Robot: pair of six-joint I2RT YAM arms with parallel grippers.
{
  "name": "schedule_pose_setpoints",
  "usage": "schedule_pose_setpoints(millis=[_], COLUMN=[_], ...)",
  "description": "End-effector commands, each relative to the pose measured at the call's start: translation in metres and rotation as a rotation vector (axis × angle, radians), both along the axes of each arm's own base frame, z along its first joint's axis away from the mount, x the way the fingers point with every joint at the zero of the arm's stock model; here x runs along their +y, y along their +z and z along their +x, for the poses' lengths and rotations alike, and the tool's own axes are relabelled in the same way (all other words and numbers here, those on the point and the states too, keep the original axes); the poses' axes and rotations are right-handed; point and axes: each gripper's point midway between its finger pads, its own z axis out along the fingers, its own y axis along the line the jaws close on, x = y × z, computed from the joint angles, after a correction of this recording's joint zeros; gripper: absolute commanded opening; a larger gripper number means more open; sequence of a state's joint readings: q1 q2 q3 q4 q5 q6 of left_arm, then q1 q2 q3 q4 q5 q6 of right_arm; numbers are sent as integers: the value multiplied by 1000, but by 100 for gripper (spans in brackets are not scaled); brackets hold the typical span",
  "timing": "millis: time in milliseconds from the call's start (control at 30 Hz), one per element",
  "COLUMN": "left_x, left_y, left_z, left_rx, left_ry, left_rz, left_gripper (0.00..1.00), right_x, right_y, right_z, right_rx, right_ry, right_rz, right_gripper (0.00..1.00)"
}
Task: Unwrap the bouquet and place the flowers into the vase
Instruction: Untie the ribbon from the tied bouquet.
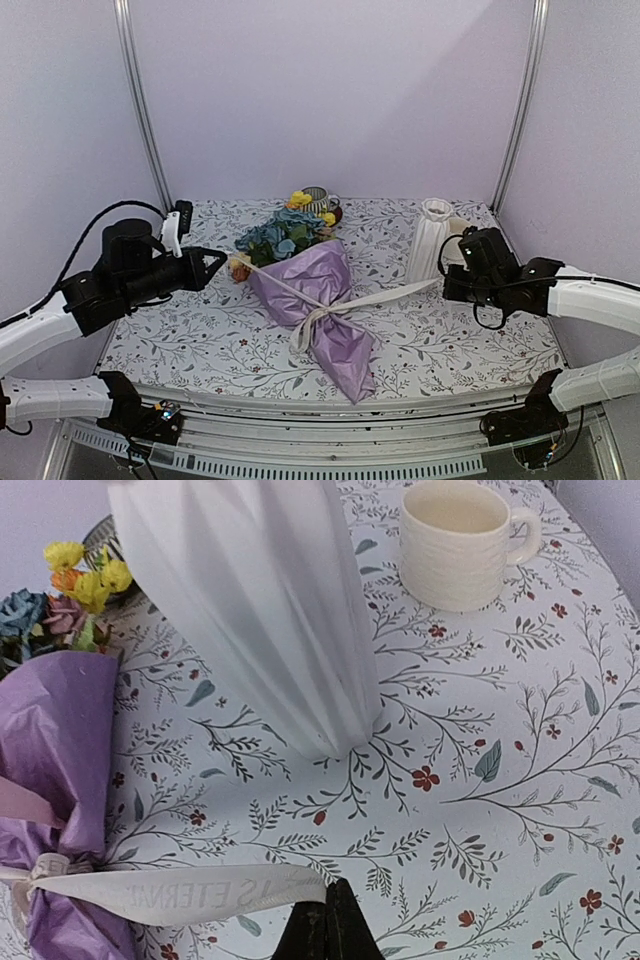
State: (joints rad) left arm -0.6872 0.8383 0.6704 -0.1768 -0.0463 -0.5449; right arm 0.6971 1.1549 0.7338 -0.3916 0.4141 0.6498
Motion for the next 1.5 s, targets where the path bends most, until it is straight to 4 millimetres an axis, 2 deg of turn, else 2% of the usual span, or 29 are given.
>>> schedule_pose_setpoints(millis=[0,167,233,533,633,800,933,1033,1167,1267,1467], left_x=[22,24,22,14,11,9,11,13,22,30,43], left_y=[-3,-6,-12,-22,-23,-25,-24,-23,-16,-9,6], left_z=[1,3,4,5,6,7,7,7,9,9,8], left_rx=[-15,-9,6,31,37,42,36,30,7,-10,-53], left_ry=[81,88,85,56,45,41,46,54,86,116,164], left_rz=[25,30,32,24,26,26,30,37,64,86,98], left_gripper=[0,0,0,0,0,0,0,0,0,0,0], right_x=[2,40,55,119,136,152,140,119,87,55,-30], right_y=[47,101,129,235,263,289,299,299,300,298,263], right_z=[6,4,2,-19,-24,-28,-23,-16,-17,-19,-20], right_rx=[-113,-217,-266,-405,-436,-489,-535,-564,-609,-643,-635], right_ry=[24,247,329,684,753,801,732,624,499,374,-9], right_rz=[51,159,207,407,432,433,416,378,341,307,204], right_gripper=[2,2,2,2,2,2,3,2,2,2,3])
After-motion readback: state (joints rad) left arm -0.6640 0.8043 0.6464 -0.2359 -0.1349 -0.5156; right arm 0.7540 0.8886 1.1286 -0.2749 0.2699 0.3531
